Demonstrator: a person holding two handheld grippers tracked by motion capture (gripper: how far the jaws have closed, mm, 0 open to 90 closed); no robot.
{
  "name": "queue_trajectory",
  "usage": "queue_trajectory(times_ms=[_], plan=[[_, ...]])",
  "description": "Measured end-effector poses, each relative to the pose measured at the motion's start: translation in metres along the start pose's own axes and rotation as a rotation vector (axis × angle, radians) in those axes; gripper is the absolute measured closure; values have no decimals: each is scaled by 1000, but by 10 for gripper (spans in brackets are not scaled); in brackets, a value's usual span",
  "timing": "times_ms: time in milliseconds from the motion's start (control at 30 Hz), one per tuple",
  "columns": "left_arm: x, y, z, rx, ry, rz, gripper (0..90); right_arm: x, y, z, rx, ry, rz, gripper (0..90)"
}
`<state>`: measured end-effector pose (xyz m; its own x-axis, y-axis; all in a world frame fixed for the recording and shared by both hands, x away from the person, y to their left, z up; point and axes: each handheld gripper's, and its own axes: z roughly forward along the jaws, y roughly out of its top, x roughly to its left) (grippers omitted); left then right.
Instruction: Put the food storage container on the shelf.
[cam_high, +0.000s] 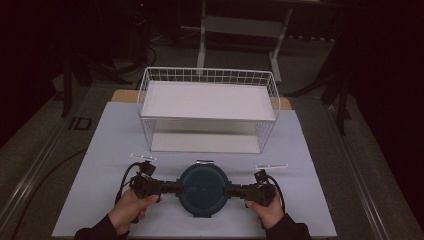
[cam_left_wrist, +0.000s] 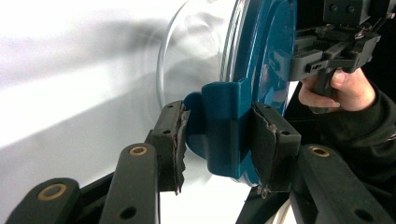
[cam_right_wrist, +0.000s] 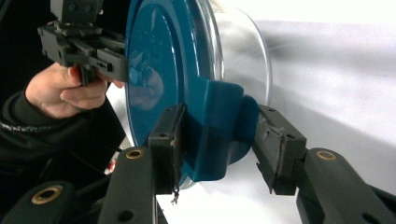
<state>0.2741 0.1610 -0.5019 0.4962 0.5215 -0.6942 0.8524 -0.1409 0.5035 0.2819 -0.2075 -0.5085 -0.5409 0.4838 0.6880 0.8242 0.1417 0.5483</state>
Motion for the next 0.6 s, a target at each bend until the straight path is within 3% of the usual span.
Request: queue_trajectory(times_ms=[200, 267, 433, 600], plan=[[-3, -5, -1, -16, 22, 17, 574, 10, -5, 0, -35, -40, 1, 552], [-5, -5, -1, -19, 32, 20, 573, 10, -7, 0, -47, -34, 49, 553], [-7, -7, -1, -16, 20, 11, 573, 12, -8, -2, -40, -39, 45, 555], [-14, 0, -4, -48, 26, 44, 573, 16, 1, -8, -48, -41, 9, 555]])
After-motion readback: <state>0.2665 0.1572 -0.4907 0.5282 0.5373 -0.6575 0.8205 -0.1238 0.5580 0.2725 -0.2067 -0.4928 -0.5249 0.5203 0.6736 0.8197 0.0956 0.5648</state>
